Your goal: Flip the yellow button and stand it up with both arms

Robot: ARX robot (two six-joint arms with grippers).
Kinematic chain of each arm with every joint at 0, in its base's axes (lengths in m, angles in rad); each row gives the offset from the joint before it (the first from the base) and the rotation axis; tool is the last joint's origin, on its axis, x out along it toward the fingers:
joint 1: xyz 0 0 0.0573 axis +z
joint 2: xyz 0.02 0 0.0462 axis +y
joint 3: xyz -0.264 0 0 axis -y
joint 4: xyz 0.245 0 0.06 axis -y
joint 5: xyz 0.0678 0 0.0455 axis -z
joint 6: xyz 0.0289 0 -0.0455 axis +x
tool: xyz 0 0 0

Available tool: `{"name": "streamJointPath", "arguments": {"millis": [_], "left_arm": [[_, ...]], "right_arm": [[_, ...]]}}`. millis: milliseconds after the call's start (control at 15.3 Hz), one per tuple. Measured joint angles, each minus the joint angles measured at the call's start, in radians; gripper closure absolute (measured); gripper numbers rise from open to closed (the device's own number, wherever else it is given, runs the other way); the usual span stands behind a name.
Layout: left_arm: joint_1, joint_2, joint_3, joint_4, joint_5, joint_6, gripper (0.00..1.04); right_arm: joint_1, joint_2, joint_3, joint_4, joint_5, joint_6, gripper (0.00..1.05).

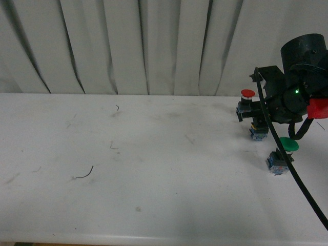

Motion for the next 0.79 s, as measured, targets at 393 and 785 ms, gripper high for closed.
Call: {"name": "streamJointPath", "arguments": {"millis": [393,785], "left_arm": [[0.000,0.000,0.000,0.000,0.000,0.000,0.07],[0.000,0.000,0.000,0.000,0.000,0.000,0.07]], "right_arm": [[0.000,0.000,0.000,-0.003,0.004,0.000,0.48],[0.000,0.000,-0.001,0.019,0.003,0.014,0.06]]}}
